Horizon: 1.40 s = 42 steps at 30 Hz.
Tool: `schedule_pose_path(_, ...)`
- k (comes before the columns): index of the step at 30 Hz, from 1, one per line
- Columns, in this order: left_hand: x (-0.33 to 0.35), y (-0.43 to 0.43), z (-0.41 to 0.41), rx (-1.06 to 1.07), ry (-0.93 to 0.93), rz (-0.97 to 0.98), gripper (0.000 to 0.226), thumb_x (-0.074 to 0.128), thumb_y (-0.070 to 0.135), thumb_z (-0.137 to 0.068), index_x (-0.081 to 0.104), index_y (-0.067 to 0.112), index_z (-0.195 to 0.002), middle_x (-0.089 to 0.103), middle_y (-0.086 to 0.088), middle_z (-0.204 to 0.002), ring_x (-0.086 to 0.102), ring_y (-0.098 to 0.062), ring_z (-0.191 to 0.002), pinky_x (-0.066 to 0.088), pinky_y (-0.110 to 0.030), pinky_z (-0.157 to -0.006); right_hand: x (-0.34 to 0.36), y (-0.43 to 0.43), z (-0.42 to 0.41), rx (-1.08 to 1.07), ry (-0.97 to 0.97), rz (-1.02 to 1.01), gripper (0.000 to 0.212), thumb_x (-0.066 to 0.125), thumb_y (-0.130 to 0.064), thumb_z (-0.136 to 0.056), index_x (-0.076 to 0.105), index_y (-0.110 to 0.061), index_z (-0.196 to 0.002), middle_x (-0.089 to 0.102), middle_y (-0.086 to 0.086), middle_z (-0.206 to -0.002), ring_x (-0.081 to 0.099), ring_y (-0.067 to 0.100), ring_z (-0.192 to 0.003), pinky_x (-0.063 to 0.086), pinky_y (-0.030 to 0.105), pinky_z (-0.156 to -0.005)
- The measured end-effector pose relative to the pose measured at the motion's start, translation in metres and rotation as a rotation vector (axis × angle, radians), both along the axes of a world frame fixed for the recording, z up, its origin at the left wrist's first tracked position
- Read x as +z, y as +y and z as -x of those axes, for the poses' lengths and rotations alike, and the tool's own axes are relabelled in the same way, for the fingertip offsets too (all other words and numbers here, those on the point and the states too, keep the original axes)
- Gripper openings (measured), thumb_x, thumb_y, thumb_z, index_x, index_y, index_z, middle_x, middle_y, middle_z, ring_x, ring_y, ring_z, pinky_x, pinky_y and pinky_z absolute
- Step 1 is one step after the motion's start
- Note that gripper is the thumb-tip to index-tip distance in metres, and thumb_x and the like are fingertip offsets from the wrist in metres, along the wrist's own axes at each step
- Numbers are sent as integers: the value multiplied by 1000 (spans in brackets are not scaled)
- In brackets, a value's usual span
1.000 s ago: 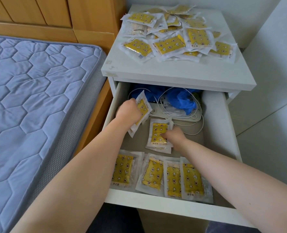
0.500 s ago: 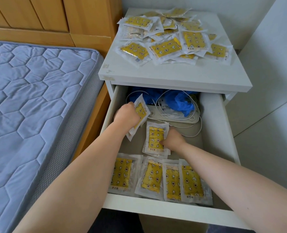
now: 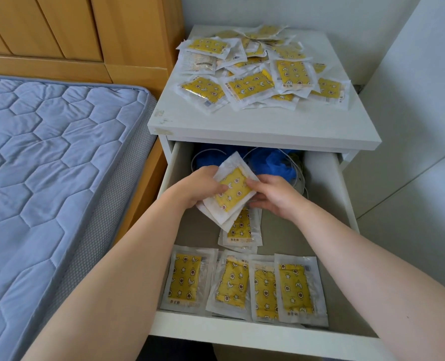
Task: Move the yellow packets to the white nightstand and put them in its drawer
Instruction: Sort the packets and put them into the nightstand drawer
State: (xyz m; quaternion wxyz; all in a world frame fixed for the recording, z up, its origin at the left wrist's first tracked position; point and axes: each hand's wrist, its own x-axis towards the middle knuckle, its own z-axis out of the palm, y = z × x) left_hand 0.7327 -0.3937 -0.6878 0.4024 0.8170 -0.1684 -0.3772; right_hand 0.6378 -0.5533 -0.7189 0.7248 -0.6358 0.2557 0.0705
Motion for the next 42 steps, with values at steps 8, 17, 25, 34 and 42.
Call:
schedule_pose_path(8,-4,6,-4,-195,13,-96,38,68,18,-87,54,18,-123,64,-1,-116,63,-19,-105,52,-31,-85,-9,7,0,-11,-15,192,6,62,-5,-89,63,-11,-89,68,11,-100,69,23,-89,60,35,-72)
schedule_pose_path(17,-14,12,-7,-193,-522,-415,47,63,8,-87,50,12,-133,58,-7,-124,57,-24,-110,46,-31,-91,-21,24,-14,-42,-35,512,4,65,-8,-87,62,-11,-88,65,6,-90,66,20,-81,57,29,-66)
schedule_pose_path(25,-31,6,-8,-312,-652,-673,55,52,5,-92,34,9,-143,45,-15,-138,50,-31,-123,45,-39,-100,-44,55,-32,185,-18,769,3,68,-9,-82,68,-6,-81,59,4,-73,51,12,-64,35,25,-57)
schedule_pose_path(34,-31,4,-5,-448,-661,-835,36,60,11,-88,55,5,-124,60,-13,-122,60,-28,-110,51,-39,-93,-44,69,-25,343,-36,988,19,67,-22,-83,70,-12,-99,69,8,-99,62,23,-91,50,33,-77)
schedule_pose_path(42,-53,9,-4,-554,-512,-797,59,67,15,-84,46,17,-139,49,-8,-135,54,-27,-118,49,-40,-98,-48,28,12,558,170,1258,63,71,-27,-82,45,-14,-138,45,8,-137,39,26,-129,36,35,-106)
